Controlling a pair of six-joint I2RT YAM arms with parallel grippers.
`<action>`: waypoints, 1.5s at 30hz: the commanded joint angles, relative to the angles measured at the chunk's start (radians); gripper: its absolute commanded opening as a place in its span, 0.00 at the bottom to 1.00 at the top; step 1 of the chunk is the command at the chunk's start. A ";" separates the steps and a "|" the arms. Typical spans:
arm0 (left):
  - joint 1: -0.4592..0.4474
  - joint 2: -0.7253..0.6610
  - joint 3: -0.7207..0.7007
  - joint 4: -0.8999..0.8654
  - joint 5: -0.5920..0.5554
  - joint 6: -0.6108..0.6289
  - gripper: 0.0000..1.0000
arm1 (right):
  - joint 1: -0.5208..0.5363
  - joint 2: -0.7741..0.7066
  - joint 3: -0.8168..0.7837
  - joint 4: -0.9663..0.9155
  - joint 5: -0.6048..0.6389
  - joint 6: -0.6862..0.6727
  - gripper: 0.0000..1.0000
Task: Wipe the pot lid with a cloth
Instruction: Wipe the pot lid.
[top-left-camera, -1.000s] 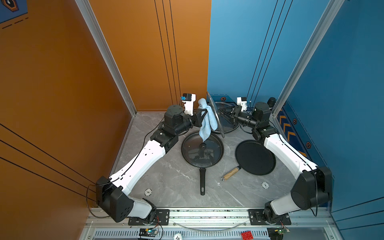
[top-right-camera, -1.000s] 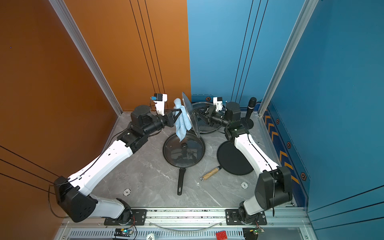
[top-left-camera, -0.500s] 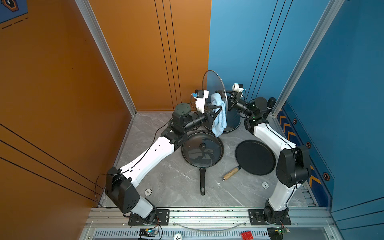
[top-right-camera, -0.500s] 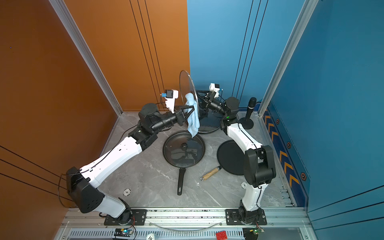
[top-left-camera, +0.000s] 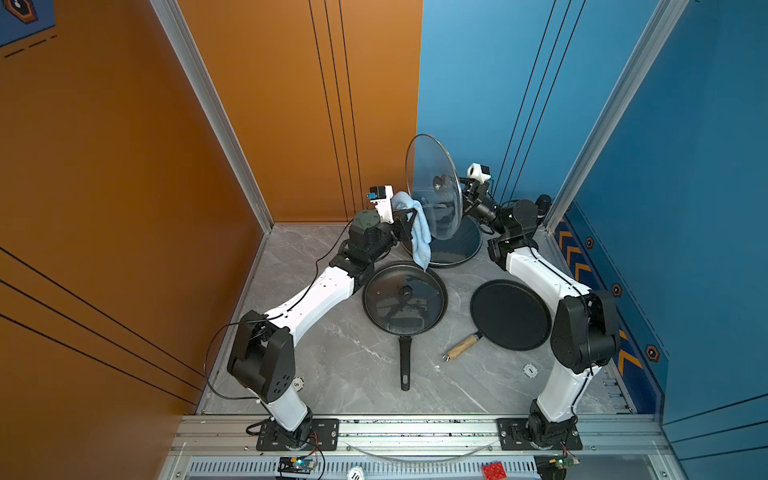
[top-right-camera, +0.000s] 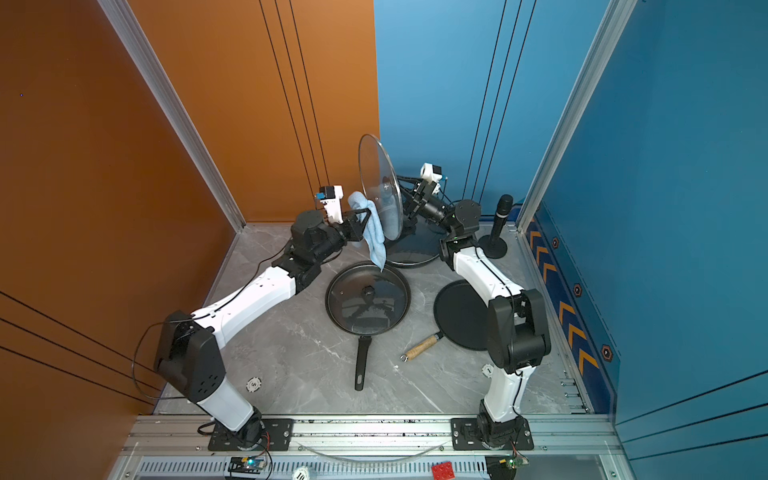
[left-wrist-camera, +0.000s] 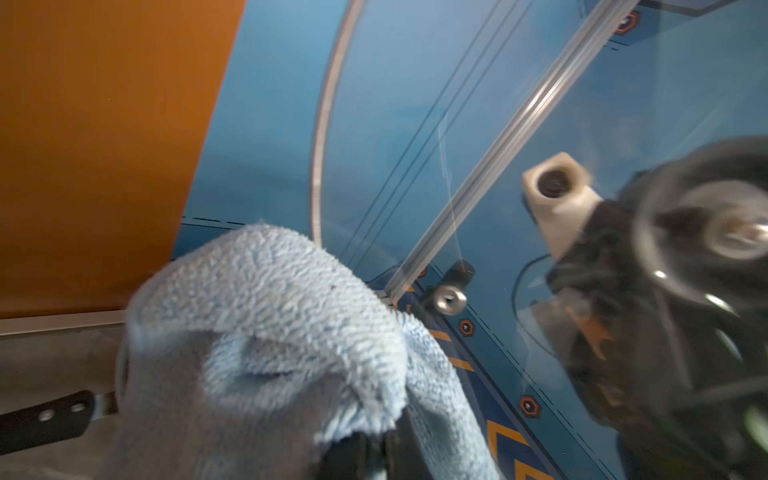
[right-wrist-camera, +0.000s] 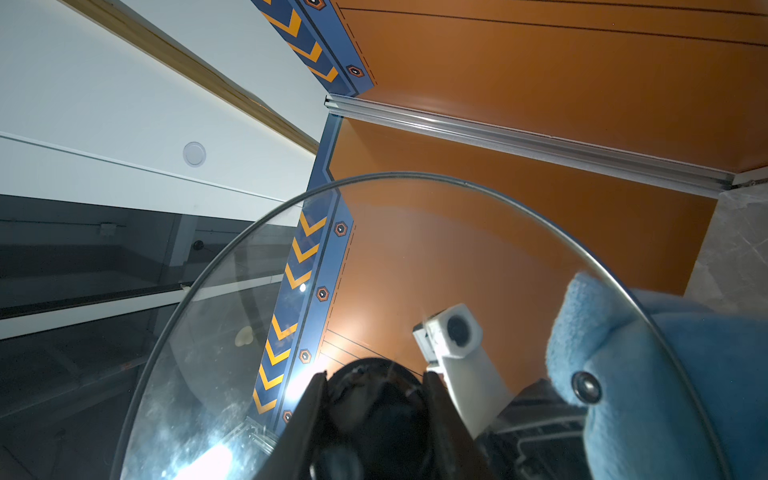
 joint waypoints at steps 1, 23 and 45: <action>0.031 -0.001 0.010 -0.062 -0.081 -0.004 0.00 | 0.012 -0.061 0.004 0.127 0.046 0.010 0.07; -0.143 -0.085 0.222 -0.169 0.182 0.213 0.00 | 0.005 0.062 0.109 -0.019 -0.065 -0.095 0.06; -0.088 0.036 0.194 -0.187 -0.195 0.170 0.00 | -0.081 -0.069 -0.053 0.184 -0.037 0.039 0.06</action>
